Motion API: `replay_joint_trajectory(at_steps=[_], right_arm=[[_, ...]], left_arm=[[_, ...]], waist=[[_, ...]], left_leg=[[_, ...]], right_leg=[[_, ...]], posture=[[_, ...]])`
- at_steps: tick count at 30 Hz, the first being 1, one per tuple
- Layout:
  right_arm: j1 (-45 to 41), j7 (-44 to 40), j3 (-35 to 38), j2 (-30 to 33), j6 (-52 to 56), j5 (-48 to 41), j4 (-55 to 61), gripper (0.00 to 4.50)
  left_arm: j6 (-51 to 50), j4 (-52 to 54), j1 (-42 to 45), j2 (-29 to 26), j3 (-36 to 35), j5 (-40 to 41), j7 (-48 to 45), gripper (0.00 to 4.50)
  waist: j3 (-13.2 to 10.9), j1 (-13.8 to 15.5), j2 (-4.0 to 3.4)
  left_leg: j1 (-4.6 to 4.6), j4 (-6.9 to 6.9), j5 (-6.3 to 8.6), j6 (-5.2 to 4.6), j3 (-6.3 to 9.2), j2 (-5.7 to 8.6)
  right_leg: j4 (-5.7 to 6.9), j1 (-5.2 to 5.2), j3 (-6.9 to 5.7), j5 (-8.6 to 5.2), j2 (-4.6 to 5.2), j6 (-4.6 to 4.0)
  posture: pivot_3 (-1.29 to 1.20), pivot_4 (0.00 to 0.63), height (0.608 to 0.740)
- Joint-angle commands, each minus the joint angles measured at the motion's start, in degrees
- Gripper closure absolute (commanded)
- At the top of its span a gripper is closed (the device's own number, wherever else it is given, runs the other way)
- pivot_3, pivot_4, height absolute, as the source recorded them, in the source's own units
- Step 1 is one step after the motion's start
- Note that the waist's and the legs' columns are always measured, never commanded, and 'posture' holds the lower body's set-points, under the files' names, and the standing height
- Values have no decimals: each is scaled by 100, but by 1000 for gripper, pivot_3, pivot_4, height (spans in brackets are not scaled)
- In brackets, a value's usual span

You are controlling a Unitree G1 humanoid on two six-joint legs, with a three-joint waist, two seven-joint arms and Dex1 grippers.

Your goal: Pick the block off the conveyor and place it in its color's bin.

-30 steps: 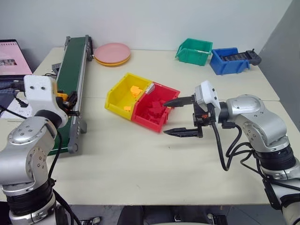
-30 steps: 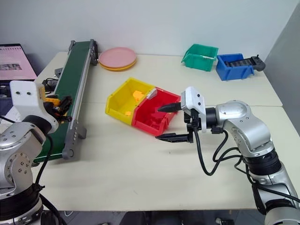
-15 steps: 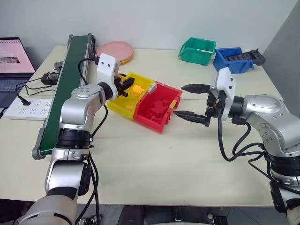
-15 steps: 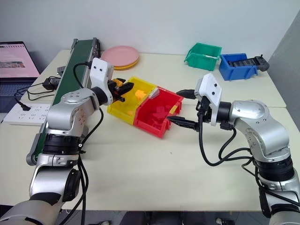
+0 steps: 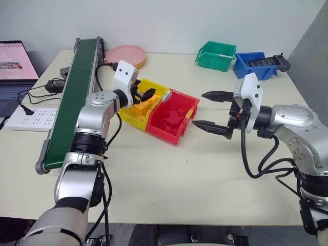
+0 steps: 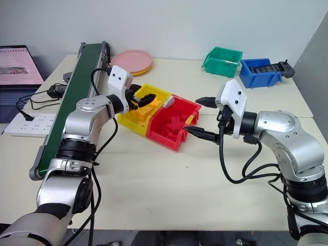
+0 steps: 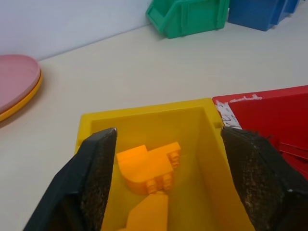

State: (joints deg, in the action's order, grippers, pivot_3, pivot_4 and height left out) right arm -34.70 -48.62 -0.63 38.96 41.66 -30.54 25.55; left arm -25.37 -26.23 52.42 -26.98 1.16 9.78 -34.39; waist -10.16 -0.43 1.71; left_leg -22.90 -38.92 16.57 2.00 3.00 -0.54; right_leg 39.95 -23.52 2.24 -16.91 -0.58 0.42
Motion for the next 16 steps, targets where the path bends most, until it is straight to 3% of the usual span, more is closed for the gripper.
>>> replay_joint_trajectory(at_steps=[1, 6, 11, 16], right_arm=[[-25, -67, 117, 81, -159, -56, 101, 0], [151, -108, 74, 71, -355, 21, 63, 0], [468, -157, 5, 0, -984, 291, -82, 0], [895, -437, 1, -117, -1663, 379, -382, 0]], left_arm=[[-140, 954, -233, -298, -84, -119, 28, 330], [-440, 2659, -1113, -635, -356, -17, 97, 330], [-1081, 3879, -1984, -660, -990, 270, 440, 330], [-1449, 5201, -3411, -472, -1505, 359, 876, 330]], waist=[[0, -7, 0], [0, -3, 0], [0, 11, 0], [2, -19, -1]], left_leg=[[0, 0, 0, 0, 0, 0], [1, 1, 0, 0, 1, -3], [2, -2, 0, -1, 2, -3], [16, 0, 1, -2, -3, -5]], right_leg=[[0, 0, 0, 0, 0, 0], [0, -1, 2, 0, -1, 0], [2, 4, 0, 0, 0, 0], [0, 15, 8, -2, -1, 3]], posture=[[0, 150, 740], [0, 150, 740], [0, 150, 740], [0, 150, 740]])
